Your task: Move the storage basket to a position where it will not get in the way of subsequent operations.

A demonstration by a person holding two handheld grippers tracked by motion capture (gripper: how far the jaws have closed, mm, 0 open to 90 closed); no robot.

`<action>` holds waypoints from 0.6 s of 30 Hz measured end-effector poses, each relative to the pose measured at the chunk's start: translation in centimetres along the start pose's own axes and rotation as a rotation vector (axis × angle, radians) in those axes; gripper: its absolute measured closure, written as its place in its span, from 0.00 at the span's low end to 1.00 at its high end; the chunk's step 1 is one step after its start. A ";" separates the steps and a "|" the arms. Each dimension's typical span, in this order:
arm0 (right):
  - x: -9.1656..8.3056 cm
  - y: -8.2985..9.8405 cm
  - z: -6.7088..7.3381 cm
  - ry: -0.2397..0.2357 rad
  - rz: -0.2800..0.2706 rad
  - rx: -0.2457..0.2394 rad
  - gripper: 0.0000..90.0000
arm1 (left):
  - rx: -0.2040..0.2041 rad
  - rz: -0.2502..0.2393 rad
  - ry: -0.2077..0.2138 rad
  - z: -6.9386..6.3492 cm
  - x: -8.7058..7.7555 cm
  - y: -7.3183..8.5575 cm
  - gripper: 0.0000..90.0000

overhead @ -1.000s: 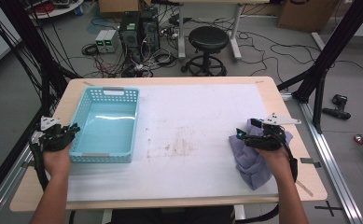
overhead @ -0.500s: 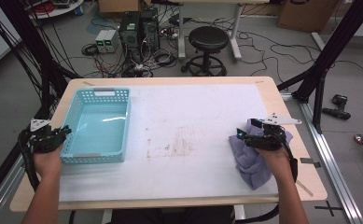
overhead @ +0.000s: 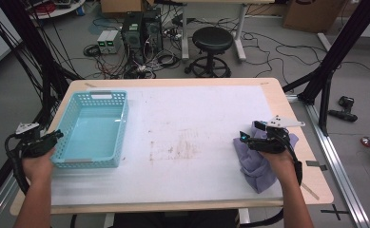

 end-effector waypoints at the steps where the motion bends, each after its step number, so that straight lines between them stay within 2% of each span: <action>1: 0.0 0.0 0.0 0.000 0.002 0.001 0.26 | 0.005 0.001 -0.003 0.1 0.1 -0.1 0.93; 4: 0.1 0.0 0.0 -0.002 0.002 -0.004 0.26 | 0.005 0.001 -0.010 0.4 0.4 -0.2 0.93; 7: 0.1 0.0 0.1 -0.001 0.003 -0.003 0.26 | -0.016 0.000 -0.026 1.0 0.8 -0.3 0.93; 18: 0.1 0.1 0.1 0.001 0.010 -0.007 0.26 | 0.019 0.007 -0.002 2.1 1.7 -0.8 0.93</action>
Point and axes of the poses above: each handheld gripper's, and its own axes: x roughly forward along the jaws, y roughly out of its underside, z roughly to its left, the point moved 9 cm from there along x, roughly forward along the jaws, and after that the axes turned 15 degrees about x, right-handed, at the moved point
